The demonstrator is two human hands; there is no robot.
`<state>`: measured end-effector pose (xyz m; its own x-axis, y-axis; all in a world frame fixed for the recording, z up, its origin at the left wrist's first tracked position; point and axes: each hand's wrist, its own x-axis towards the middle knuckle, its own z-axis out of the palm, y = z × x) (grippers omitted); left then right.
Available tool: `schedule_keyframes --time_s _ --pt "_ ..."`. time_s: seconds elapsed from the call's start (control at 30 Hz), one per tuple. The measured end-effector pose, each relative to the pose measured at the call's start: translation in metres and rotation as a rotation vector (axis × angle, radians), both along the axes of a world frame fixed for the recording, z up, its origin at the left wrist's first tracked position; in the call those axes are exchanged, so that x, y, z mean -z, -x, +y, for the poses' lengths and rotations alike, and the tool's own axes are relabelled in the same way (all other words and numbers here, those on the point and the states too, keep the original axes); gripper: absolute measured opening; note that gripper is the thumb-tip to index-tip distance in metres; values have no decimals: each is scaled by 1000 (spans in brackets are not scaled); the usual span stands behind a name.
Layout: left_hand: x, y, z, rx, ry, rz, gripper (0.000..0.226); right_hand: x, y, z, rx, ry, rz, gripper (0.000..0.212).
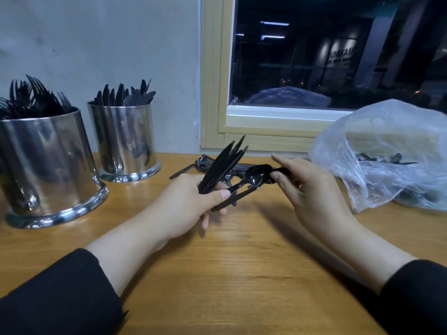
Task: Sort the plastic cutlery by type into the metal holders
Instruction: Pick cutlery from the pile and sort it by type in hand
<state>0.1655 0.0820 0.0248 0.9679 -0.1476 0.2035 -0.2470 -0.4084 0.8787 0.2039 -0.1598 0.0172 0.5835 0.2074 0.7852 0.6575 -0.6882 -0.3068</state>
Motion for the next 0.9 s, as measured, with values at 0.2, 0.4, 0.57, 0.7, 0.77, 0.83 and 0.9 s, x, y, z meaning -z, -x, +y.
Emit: schedule_keyframes --time_s 0.2,0.4,0.57,0.7,0.77,0.83,0.9 --pt "0 4 -6 85 17 41 12 2 2 5 -54 -104 146 15" --pt "3 -1 -6 127 -58 23 15 3 1 5 -45 -177 205 3" --pt "7 -5 -6 91 -228 -9 13 6 -1 13 -59 -235 238 8" --pt "-3 -8 5 -57 -79 -94 12 8 -6 20 -40 -275 275 10" --pt "-8 -12 19 -202 -10 -132 14 11 -11 26 -8 -200 315 14" --pt "-8 -16 34 -356 -11 -147 21 15 -18 36 27 -88 370 22" --pt "-5 -20 44 -447 -6 -134 26 16 -24 49 58 -20 420 32"
